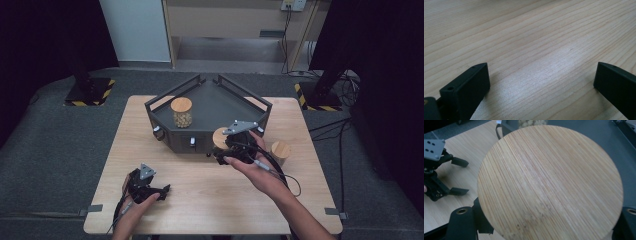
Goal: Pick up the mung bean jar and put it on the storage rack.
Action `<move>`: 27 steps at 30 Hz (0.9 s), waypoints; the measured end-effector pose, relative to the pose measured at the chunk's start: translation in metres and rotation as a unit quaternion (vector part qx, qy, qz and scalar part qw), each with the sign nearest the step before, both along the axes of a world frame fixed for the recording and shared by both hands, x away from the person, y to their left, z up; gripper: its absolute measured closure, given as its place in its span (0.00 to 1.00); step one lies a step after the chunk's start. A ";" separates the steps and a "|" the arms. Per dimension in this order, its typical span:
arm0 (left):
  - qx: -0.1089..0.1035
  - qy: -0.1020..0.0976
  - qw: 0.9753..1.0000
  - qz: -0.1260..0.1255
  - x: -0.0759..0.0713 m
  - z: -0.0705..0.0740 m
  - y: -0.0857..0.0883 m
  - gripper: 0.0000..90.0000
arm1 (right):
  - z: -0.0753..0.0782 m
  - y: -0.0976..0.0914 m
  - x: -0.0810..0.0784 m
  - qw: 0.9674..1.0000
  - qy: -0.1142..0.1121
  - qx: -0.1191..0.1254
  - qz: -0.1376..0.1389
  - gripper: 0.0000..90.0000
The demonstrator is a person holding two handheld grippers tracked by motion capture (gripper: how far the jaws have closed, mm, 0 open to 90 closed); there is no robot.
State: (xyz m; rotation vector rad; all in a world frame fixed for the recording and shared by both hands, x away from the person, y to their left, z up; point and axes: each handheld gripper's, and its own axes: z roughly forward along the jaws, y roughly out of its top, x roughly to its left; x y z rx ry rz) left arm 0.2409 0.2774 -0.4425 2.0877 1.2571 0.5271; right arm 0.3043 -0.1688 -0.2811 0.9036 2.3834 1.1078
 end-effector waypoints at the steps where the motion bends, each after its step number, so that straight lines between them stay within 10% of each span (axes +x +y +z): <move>1: 0.000 0.000 1.000 0.000 0.000 0.000 0.000 0.00 | 0.001 0.000 0.002 1.000 0.001 0.002 -0.001 0.28; 27: -0.001 -0.001 1.000 0.001 0.000 0.000 0.000 0.00 | 0.011 0.012 0.047 1.000 0.009 0.011 -0.023 0.28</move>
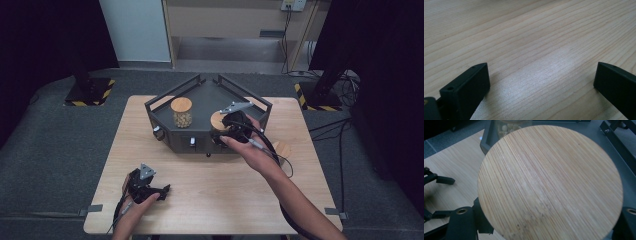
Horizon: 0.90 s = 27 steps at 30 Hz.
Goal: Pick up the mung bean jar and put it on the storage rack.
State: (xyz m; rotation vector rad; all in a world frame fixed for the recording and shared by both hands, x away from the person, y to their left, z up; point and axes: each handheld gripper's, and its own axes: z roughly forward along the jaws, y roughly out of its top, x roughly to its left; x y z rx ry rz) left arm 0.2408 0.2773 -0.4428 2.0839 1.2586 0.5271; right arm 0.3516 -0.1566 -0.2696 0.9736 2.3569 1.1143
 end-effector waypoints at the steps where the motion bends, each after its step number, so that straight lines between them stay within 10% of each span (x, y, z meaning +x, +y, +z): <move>1: 0.000 0.000 1.000 0.000 0.000 0.000 0.000 0.00 | 0.001 0.000 0.001 1.000 0.000 0.001 -0.001 0.28; 27: 0.001 0.000 1.000 -0.001 0.000 0.000 0.000 0.00 | 0.013 0.006 0.033 1.000 0.001 0.003 -0.027 0.28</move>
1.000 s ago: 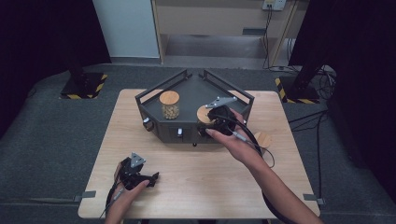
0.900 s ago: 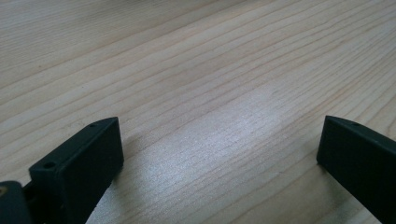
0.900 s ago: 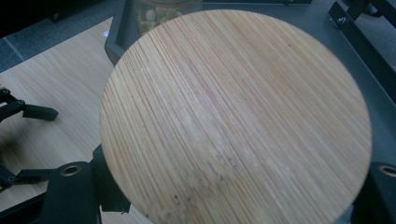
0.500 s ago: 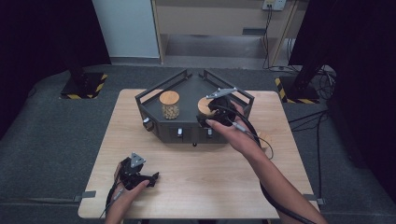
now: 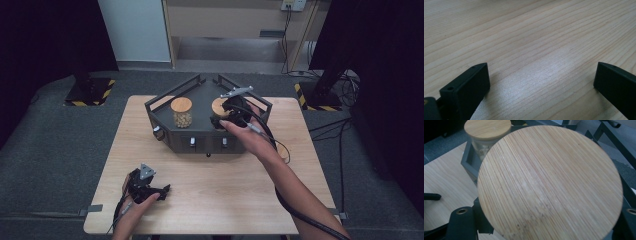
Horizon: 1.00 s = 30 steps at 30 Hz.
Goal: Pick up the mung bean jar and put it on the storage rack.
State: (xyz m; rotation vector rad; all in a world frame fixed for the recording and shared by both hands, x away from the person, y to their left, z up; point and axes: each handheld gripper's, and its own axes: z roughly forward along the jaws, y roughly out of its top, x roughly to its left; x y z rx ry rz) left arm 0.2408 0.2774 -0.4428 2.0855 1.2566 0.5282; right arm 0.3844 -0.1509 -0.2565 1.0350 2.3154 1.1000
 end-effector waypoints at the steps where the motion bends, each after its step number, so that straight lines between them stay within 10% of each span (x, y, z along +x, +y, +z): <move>1: 0.000 0.000 1.000 0.000 0.000 0.000 0.000 0.00 | 0.000 0.000 0.001 1.000 0.000 0.000 -0.002 0.28; 30: 0.000 0.000 1.000 0.000 0.000 0.000 0.000 0.00 | 0.000 0.011 0.027 1.000 0.003 -0.005 -0.019 0.28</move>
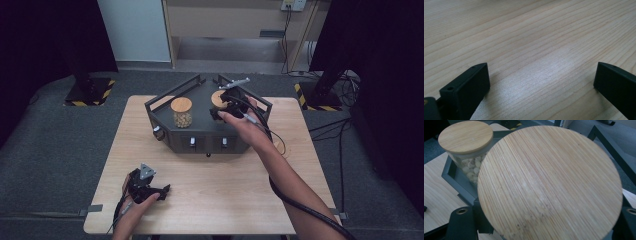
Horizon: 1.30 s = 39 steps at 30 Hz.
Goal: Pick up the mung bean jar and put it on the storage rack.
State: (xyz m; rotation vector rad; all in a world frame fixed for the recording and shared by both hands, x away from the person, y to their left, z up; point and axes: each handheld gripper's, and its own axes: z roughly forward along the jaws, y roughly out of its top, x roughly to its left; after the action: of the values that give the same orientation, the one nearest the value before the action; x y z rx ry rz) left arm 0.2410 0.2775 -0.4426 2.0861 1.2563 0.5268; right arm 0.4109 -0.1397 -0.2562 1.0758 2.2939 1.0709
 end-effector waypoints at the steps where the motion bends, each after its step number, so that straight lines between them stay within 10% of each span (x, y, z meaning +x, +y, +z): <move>1: 0.000 0.000 1.000 0.000 0.000 0.000 0.000 0.00 | 0.000 0.001 0.001 1.000 0.001 0.000 -0.001 0.28; 39: 0.000 0.000 1.000 -0.001 0.000 0.000 0.000 0.00 | -0.022 0.038 0.024 0.999 0.027 -0.017 0.006 0.28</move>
State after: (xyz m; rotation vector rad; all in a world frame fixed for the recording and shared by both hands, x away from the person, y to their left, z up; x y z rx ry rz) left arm 0.2414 0.2780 -0.4427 2.0872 1.2531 0.5256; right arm 0.4351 -0.1014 -0.2781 1.0911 2.3545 1.0143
